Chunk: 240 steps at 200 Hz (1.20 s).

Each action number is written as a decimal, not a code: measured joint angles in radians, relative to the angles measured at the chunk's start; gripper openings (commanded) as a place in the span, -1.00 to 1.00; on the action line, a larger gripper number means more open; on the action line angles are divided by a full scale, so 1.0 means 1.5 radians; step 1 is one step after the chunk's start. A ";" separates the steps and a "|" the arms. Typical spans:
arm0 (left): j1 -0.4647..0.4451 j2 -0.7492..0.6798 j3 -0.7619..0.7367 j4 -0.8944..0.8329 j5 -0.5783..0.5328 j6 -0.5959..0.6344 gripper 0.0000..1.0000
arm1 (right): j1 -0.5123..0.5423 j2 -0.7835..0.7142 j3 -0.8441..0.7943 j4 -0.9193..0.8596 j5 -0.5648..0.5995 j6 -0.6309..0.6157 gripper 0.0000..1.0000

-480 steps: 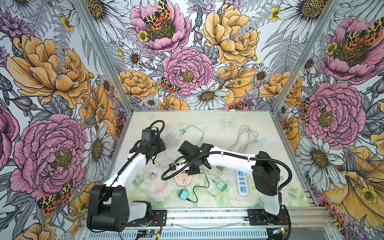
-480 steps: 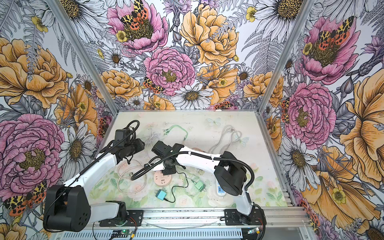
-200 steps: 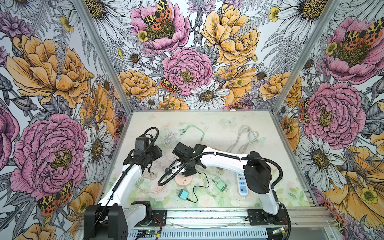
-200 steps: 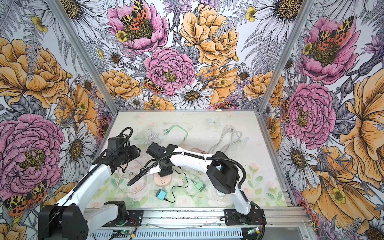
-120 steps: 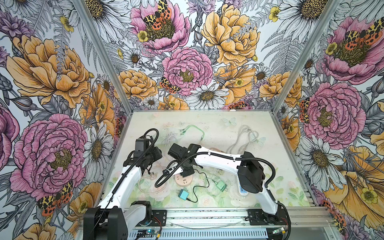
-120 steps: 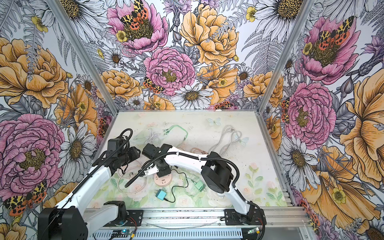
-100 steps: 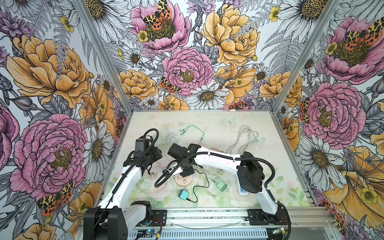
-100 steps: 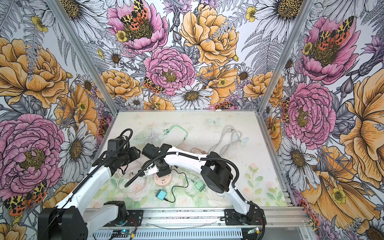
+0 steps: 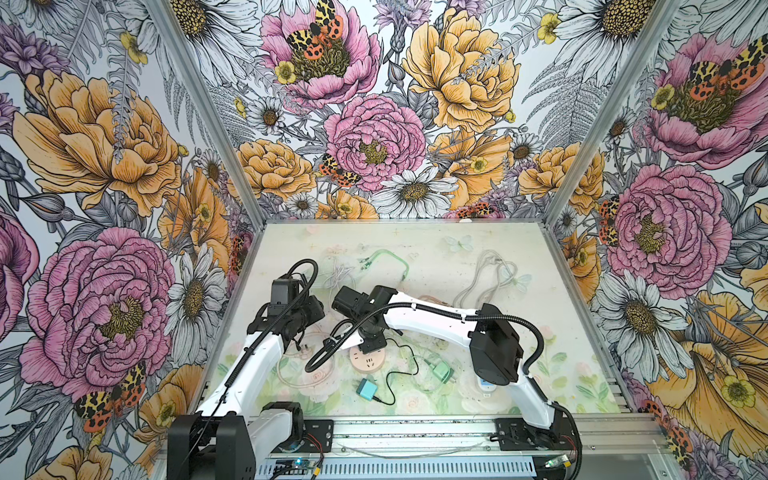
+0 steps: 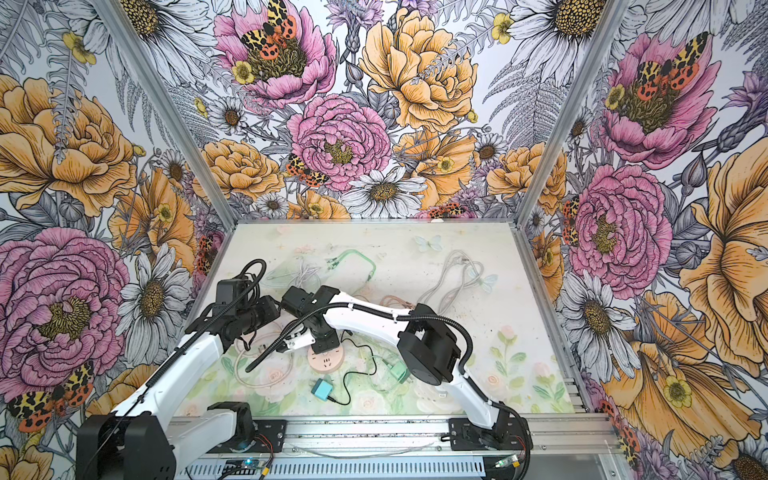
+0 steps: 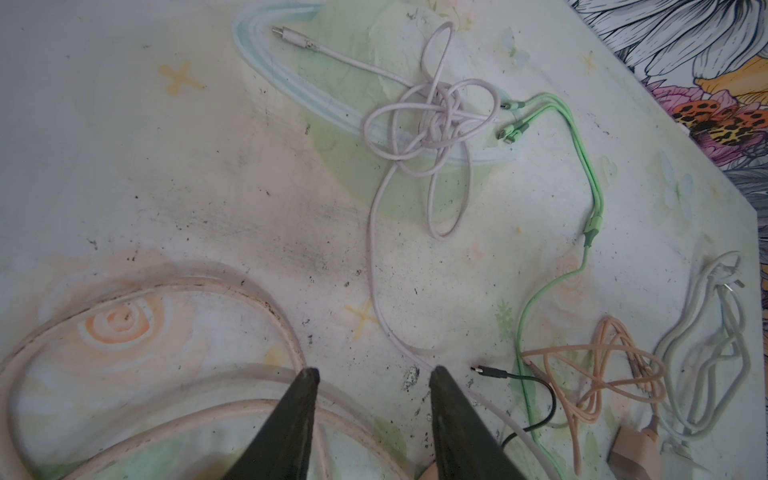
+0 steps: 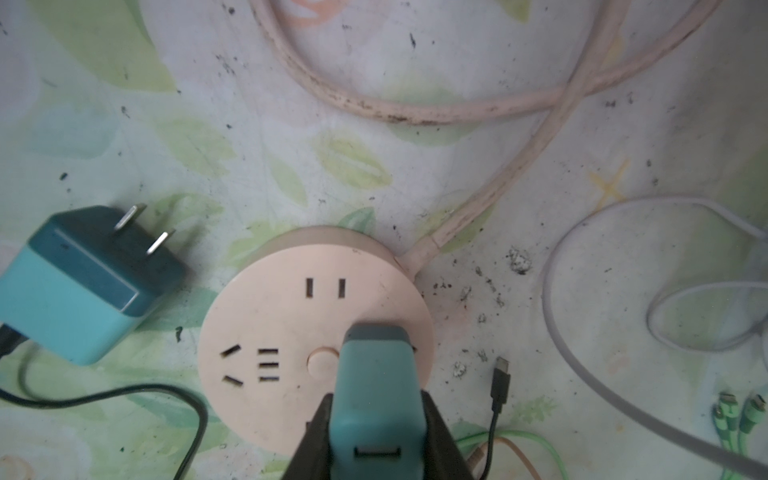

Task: Insert the plug
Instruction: 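Align the charger prongs above the socket slots and lower with the right gripper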

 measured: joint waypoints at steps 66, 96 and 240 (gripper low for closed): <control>0.000 0.000 -0.001 0.000 0.000 0.000 -0.06 | -0.001 0.004 -0.002 0.000 -0.003 -0.001 -1.00; 0.000 0.000 -0.001 0.000 0.000 0.000 -0.06 | -0.001 0.006 -0.014 0.008 -0.002 -0.001 -1.00; 0.000 0.000 -0.001 0.000 0.000 0.000 -0.06 | -0.006 -0.024 -0.054 0.053 -0.014 0.005 -0.48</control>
